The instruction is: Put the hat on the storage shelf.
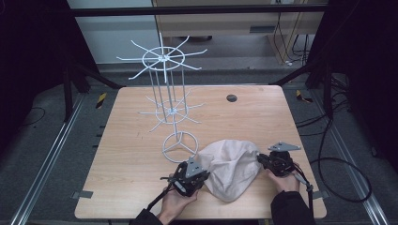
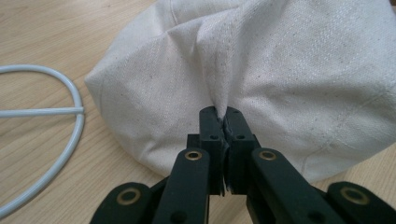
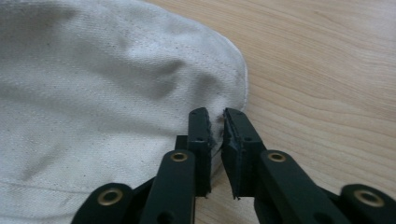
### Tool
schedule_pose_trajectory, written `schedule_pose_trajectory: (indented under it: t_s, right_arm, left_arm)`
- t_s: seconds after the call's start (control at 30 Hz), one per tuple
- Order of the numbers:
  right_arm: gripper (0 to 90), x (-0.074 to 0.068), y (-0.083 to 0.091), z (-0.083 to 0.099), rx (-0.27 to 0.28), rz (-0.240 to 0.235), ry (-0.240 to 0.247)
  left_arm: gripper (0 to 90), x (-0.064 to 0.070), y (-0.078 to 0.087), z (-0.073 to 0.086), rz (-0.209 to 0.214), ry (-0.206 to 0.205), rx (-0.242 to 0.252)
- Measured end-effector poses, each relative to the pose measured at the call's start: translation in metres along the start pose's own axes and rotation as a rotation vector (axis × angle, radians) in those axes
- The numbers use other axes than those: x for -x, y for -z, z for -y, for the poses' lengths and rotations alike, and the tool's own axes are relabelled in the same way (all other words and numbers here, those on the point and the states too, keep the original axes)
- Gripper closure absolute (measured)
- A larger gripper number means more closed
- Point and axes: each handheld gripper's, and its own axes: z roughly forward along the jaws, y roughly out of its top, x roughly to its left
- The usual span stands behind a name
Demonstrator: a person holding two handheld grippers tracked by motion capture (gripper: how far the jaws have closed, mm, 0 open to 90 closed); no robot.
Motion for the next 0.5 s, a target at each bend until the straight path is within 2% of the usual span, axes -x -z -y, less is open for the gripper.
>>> schedule_pose_trajectory:
  t_s: [0.17,0.4,0.5]
  right_arm:
    - [86.5,0.001,0.002,0.0,0.004,0.005,-0.011]
    - [87.9,-0.001,0.009,0.0,-0.002,0.007,0.005]
    - [87.9,-0.002,0.014,0.003,-0.011,0.013,0.011]
  left_arm:
    - [88.5,-0.002,0.003,0.0,-0.003,0.001,0.004]
    - [88.5,-0.006,0.005,-0.002,-0.017,0.015,0.017]
    - [88.6,-0.009,0.002,-0.005,-0.021,0.036,0.036]
